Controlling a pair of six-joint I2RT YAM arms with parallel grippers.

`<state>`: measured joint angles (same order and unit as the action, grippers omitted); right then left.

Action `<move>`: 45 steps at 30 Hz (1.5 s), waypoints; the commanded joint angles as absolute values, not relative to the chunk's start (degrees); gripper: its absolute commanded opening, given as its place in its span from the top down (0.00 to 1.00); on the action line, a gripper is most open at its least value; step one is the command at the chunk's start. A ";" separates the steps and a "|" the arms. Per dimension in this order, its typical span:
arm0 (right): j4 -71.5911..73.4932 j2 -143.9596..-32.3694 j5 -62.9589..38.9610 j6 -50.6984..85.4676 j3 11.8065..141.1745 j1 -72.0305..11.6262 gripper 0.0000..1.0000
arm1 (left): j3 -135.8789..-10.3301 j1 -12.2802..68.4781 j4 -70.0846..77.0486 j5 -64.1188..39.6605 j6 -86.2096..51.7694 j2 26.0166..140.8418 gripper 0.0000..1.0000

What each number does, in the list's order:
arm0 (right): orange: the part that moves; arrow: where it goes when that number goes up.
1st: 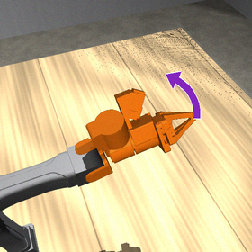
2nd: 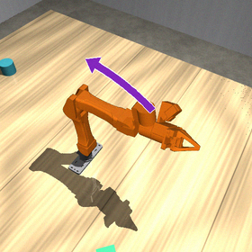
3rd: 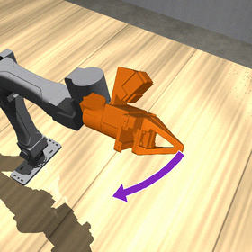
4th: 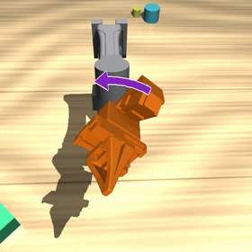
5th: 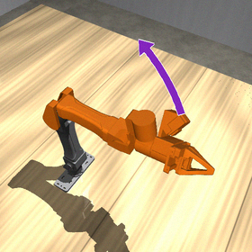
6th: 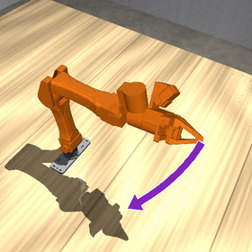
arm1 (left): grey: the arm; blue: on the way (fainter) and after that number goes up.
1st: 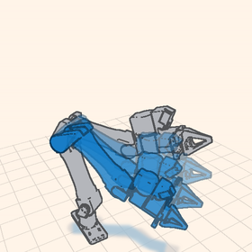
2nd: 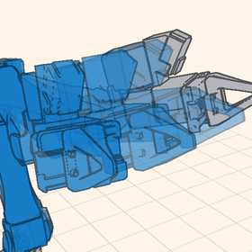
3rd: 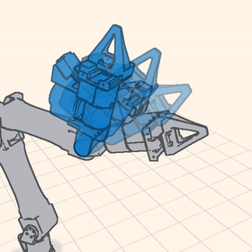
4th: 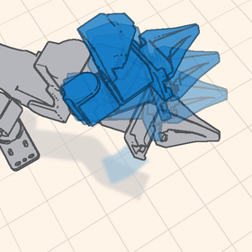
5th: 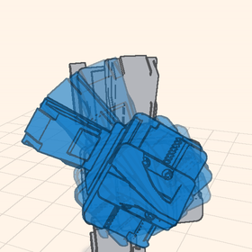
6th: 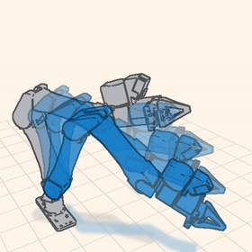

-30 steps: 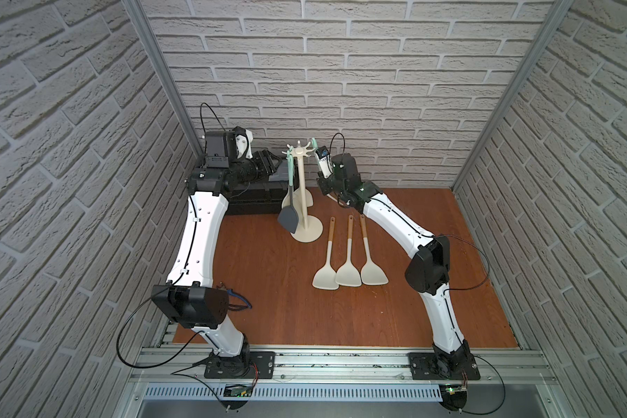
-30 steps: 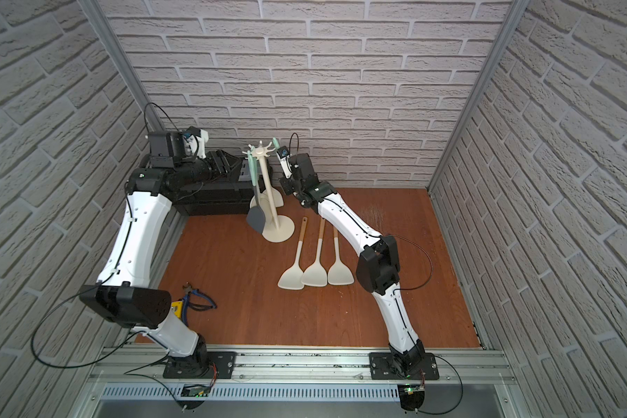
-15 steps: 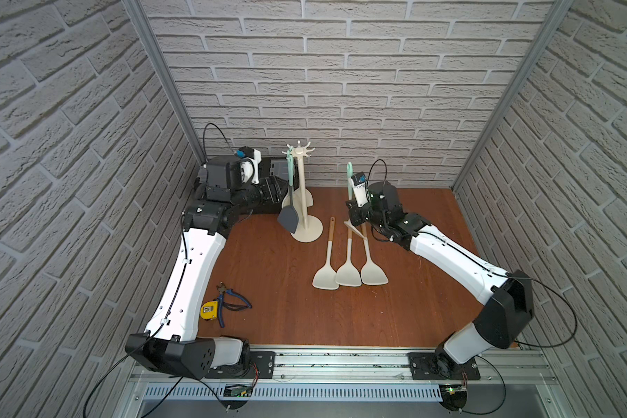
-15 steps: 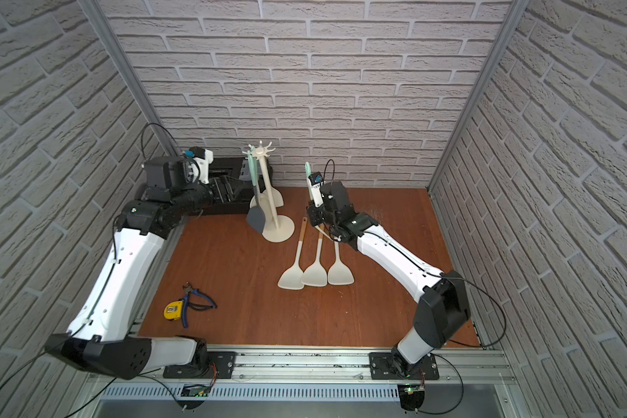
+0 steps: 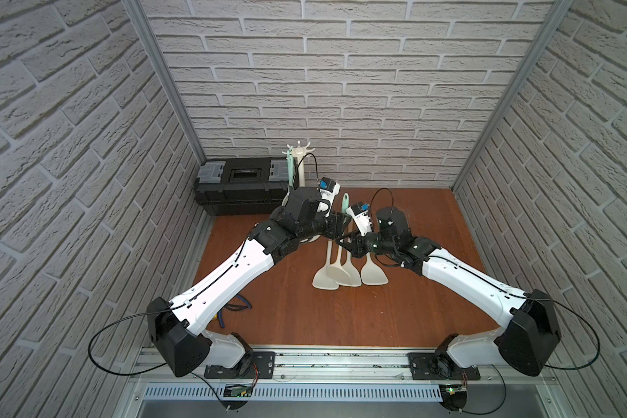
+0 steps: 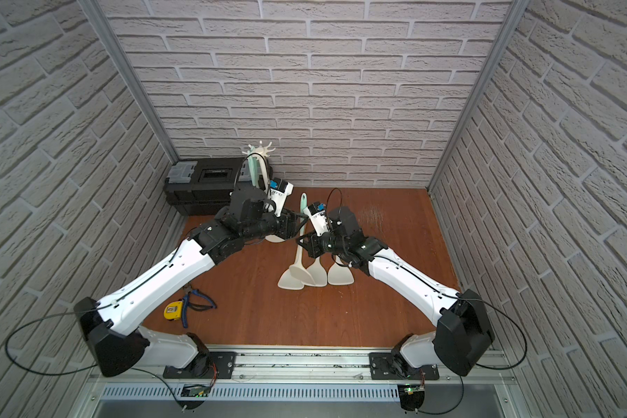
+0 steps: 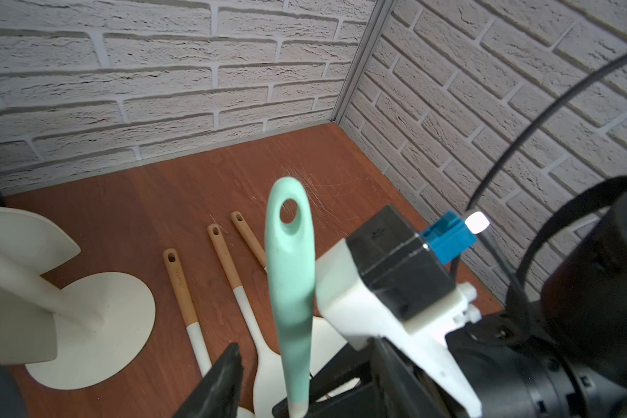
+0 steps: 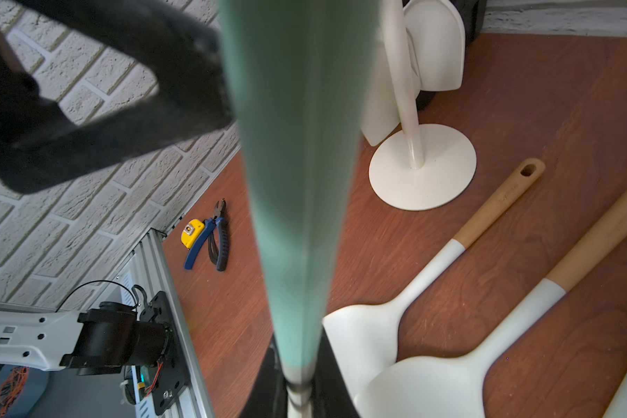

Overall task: Take the spatula off the kitchen utensil rack
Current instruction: Take off the spatula from the rack.

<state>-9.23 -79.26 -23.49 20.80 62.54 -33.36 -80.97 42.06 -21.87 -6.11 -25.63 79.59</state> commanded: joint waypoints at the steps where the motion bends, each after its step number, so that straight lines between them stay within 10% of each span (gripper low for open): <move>1: -2.40 -74.55 -27.86 22.64 62.28 -34.34 0.97 | -80.49 41.75 -14.46 -4.42 -28.53 80.26 0.48; 36: 2.86 -75.64 -23.49 33.63 59.11 -34.46 0.97 | -81.23 41.48 -12.06 -9.57 -32.77 87.14 0.59; 42: 1.31 -74.80 -22.92 31.47 59.28 -34.45 0.95 | -82.73 40.79 -12.72 -12.16 -31.76 87.67 1.00; 45: 0.70 -72.76 -25.41 30.18 59.20 -33.53 0.65 | -81.43 38.28 -11.04 -16.46 -31.20 85.64 1.00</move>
